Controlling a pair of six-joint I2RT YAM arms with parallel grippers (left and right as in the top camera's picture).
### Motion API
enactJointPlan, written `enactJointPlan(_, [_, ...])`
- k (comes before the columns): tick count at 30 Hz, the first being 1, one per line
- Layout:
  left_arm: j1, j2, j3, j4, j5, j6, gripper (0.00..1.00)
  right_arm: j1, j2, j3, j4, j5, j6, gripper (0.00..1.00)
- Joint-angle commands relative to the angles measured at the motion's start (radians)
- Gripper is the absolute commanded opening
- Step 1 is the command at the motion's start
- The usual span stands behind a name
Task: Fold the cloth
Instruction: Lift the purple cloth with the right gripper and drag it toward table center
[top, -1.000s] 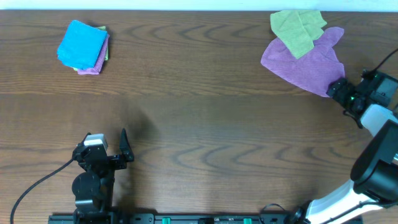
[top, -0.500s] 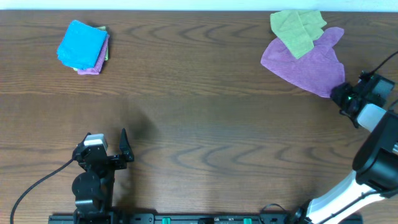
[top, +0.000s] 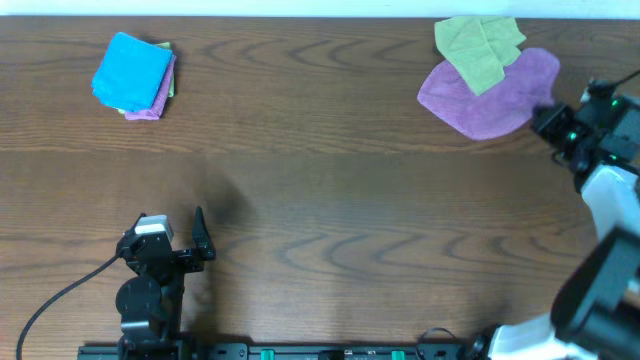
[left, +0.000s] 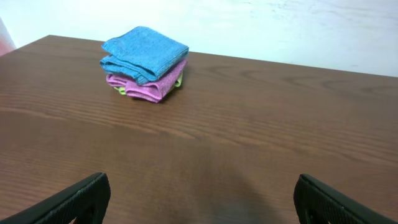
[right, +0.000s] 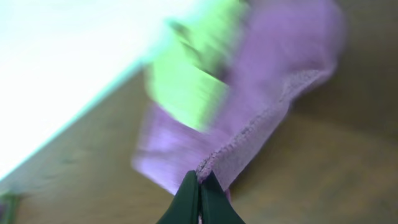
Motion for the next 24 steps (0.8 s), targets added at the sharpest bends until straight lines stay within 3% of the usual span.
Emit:
enactJointPlan(1, [0.006,-0.005,-0.027,-0.010,-0.011,0.007,0.95,0.044,-0.157,0.054,0.006,-0.062,-0.020,0.01])
enactJointPlan(5, [0.006,-0.005,-0.027,-0.010,-0.011,0.007,0.95,0.100,-0.266,0.121,-0.024,-0.127,-0.024,0.01])
enactJointPlan(10, [0.006,-0.005,-0.027,-0.010,-0.011,0.007,0.95,0.174,-0.277,0.238,-0.144,-0.231,-0.023,0.01])
enactJointPlan(15, [0.006,-0.005,-0.027,-0.010,-0.011,0.007,0.95,0.355,-0.279,0.333,-0.180,-0.283,-0.012,0.01])
enactJointPlan(19, [0.006,-0.005,-0.027,-0.010,-0.011,0.007,0.95,0.580,-0.278,0.353,-0.172,-0.282,0.057,0.01])
enactJointPlan(24, [0.006,-0.005,-0.027,-0.010,-0.011,0.007,0.95,0.764,-0.278,0.356,-0.197,-0.205,0.059,0.01])
